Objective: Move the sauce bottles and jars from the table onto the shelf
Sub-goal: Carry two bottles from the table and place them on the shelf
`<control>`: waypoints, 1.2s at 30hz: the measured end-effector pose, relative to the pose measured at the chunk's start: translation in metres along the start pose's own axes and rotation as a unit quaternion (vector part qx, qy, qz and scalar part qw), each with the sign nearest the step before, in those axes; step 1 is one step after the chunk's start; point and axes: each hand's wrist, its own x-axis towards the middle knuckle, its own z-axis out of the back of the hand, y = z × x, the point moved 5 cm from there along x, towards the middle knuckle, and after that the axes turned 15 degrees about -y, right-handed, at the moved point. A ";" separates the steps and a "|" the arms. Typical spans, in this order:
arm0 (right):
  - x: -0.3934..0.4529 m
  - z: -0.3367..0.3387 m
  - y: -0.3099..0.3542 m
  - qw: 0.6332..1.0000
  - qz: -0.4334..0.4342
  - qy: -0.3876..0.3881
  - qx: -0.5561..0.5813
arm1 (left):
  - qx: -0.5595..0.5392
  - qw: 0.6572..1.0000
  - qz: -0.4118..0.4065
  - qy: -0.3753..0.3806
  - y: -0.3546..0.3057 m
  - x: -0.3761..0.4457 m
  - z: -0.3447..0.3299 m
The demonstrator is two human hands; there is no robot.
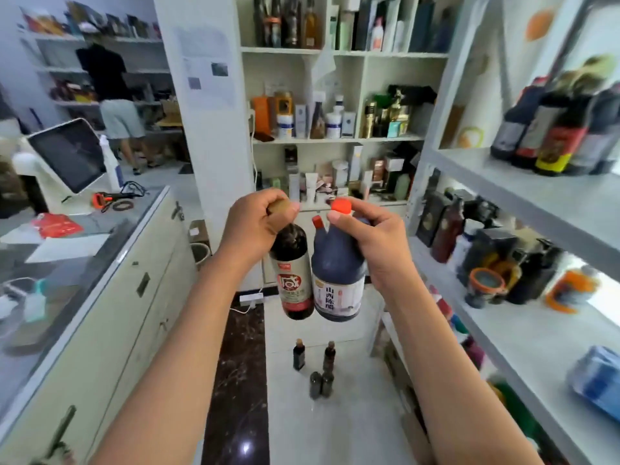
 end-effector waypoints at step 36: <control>0.371 0.216 0.126 0.899 0.174 -0.398 -0.057 | -0.388 0.906 -0.108 0.131 -0.212 0.303 -0.460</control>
